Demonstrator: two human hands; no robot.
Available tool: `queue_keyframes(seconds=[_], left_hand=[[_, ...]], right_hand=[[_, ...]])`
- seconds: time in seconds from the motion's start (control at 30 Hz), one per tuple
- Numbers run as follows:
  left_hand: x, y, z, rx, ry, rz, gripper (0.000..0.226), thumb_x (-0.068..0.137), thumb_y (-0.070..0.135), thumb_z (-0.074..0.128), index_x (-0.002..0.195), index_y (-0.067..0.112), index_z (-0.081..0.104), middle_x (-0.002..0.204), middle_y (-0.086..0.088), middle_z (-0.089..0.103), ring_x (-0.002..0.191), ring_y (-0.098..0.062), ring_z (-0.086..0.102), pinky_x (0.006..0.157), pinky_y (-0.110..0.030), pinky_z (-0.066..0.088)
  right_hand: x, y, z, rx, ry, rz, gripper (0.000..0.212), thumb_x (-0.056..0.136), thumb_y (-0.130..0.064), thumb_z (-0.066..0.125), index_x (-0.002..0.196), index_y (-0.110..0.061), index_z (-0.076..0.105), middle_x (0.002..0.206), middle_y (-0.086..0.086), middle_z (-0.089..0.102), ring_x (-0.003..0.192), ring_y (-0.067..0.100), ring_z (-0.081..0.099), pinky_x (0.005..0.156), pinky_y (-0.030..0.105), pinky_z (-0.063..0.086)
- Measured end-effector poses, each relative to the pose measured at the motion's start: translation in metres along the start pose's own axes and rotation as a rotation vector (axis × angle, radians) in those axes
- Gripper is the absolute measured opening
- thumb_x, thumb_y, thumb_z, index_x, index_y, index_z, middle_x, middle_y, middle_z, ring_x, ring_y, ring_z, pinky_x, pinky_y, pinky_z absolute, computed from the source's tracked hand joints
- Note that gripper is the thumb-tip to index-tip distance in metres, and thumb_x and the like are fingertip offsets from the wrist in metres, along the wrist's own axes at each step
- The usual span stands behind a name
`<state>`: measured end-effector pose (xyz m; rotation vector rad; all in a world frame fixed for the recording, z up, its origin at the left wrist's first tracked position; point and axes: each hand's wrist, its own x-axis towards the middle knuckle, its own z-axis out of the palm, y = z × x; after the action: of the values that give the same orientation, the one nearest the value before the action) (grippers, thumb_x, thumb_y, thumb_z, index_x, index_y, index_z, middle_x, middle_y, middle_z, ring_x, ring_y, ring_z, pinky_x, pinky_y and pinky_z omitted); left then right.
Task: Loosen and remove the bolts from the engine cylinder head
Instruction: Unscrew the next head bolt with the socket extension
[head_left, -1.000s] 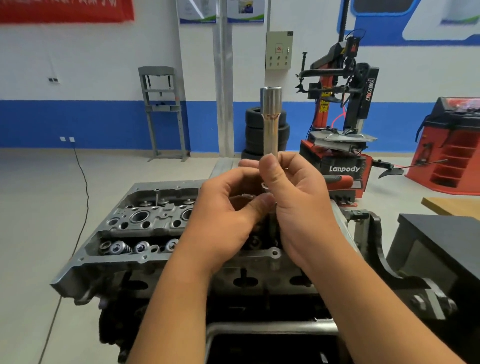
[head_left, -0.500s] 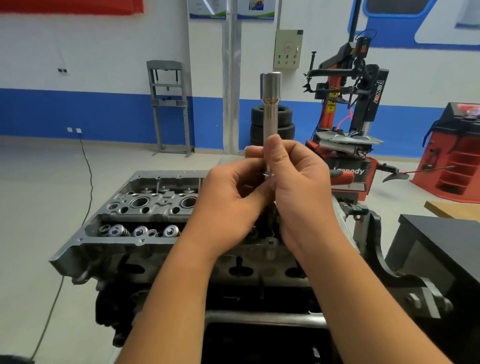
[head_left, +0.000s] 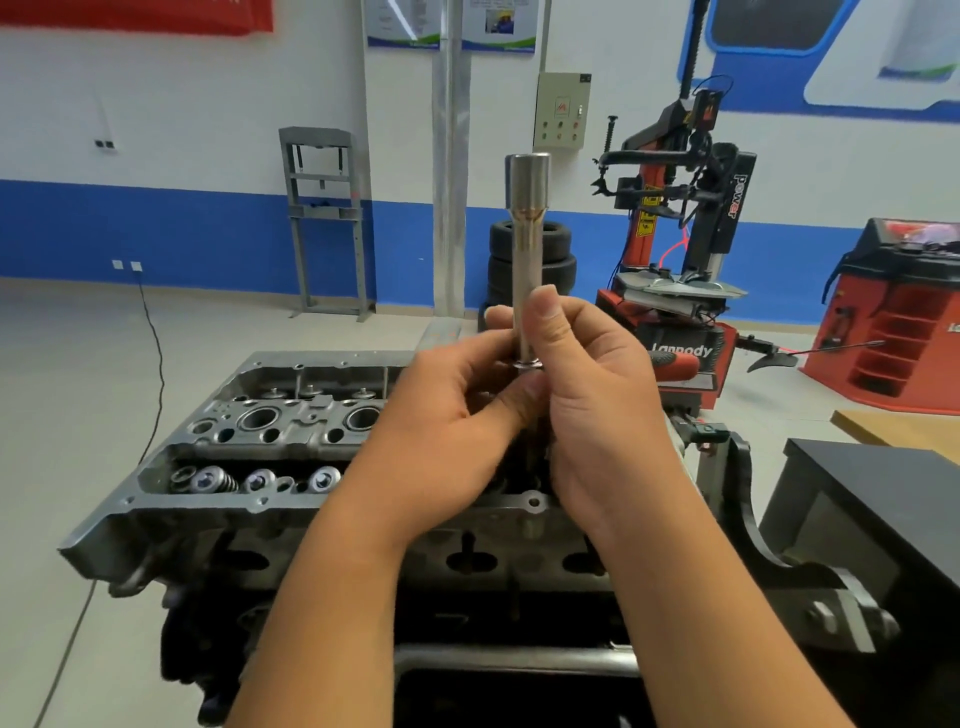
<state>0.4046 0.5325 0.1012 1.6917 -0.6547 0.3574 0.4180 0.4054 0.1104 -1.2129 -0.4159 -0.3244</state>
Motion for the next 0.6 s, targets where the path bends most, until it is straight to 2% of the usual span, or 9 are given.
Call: queue_keyframes(seconds=[0.07,0.1,0.13,0.2,0.23,0.33,0.4,0.53,0.6], left_hand=[[-0.002,0.001,-0.002,-0.034,-0.096,-0.024,0.028,0.108,0.023,0.054,0.131,0.034,0.067,0.114,0.003,0.077,0.106,-0.024,0.074,0.084,-0.048,0.064],[-0.003,0.001,-0.002,-0.041,-0.098,-0.03,0.029,0.109,0.021,0.053,0.131,0.034,0.067,0.114,0.001,0.076,0.106,-0.029,0.073,0.085,-0.055,0.063],[-0.003,0.001,-0.002,-0.033,-0.071,-0.026,0.03,0.108,0.018,0.054,0.128,0.035,0.068,0.113,0.003,0.077,0.104,-0.026,0.074,0.083,-0.052,0.064],[-0.002,0.0,0.0,-0.001,0.013,-0.011,0.032,0.104,0.013,0.061,0.119,0.04,0.072,0.107,0.011,0.078,0.098,-0.011,0.075,0.077,-0.03,0.063],[-0.002,0.0,0.002,0.008,0.054,-0.017,0.032,0.101,0.013,0.066,0.115,0.042,0.072,0.103,0.015,0.078,0.094,-0.006,0.075,0.074,-0.024,0.06],[-0.001,-0.004,0.008,0.074,0.186,-0.017,0.028,0.089,0.019,0.081,0.108,0.039,0.075,0.093,0.015,0.078,0.087,-0.005,0.075,0.073,-0.028,0.062],[-0.001,-0.004,0.009,0.101,0.216,-0.003,0.026,0.089,0.018,0.081,0.108,0.035,0.076,0.093,0.013,0.078,0.089,-0.009,0.076,0.077,-0.033,0.065],[-0.003,-0.003,0.005,-0.004,-0.003,0.005,0.03,0.106,0.017,0.06,0.13,0.032,0.069,0.112,0.01,0.078,0.107,-0.012,0.074,0.081,-0.03,0.063],[-0.003,-0.003,0.003,-0.036,0.011,-0.011,0.031,0.107,0.016,0.058,0.132,0.032,0.068,0.114,0.011,0.077,0.105,-0.011,0.074,0.074,-0.025,0.06]], right_hand=[[0.0,0.001,0.003,-0.079,-0.003,-0.035,0.055,0.074,-0.065,0.07,0.095,-0.015,0.076,0.098,0.015,0.073,0.099,0.026,0.073,0.089,0.048,0.063],[0.0,0.002,0.005,-0.102,0.002,-0.056,0.058,0.074,-0.068,0.067,0.095,-0.015,0.076,0.097,0.015,0.073,0.097,0.026,0.073,0.087,0.044,0.063],[-0.001,0.002,0.006,-0.111,0.006,-0.072,0.059,0.076,-0.069,0.064,0.095,-0.014,0.076,0.096,0.014,0.074,0.097,0.028,0.073,0.085,0.041,0.063],[-0.001,0.003,0.006,-0.079,0.008,-0.075,0.056,0.081,-0.065,0.06,0.093,-0.013,0.076,0.093,0.015,0.074,0.094,0.032,0.073,0.083,0.041,0.063],[-0.001,0.002,0.006,-0.041,0.005,-0.06,0.052,0.083,-0.061,0.061,0.092,-0.012,0.076,0.092,0.015,0.075,0.092,0.032,0.074,0.082,0.043,0.063],[-0.002,0.001,0.003,0.045,-0.022,-0.038,0.046,0.077,-0.055,0.074,0.096,-0.012,0.073,0.096,0.01,0.077,0.092,0.029,0.076,0.082,0.048,0.064],[-0.003,0.0,0.001,0.021,-0.04,-0.066,0.039,0.075,-0.051,0.078,0.094,-0.016,0.073,0.097,0.009,0.078,0.092,0.026,0.076,0.082,0.044,0.064],[-0.003,0.0,0.001,-0.033,-0.033,-0.099,0.036,0.078,-0.053,0.074,0.09,-0.019,0.077,0.097,0.008,0.076,0.093,0.021,0.074,0.079,0.031,0.06],[-0.003,0.0,0.002,-0.026,-0.048,-0.082,0.032,0.085,-0.052,0.069,0.088,-0.021,0.078,0.095,0.006,0.075,0.091,0.017,0.073,0.075,0.027,0.058]])
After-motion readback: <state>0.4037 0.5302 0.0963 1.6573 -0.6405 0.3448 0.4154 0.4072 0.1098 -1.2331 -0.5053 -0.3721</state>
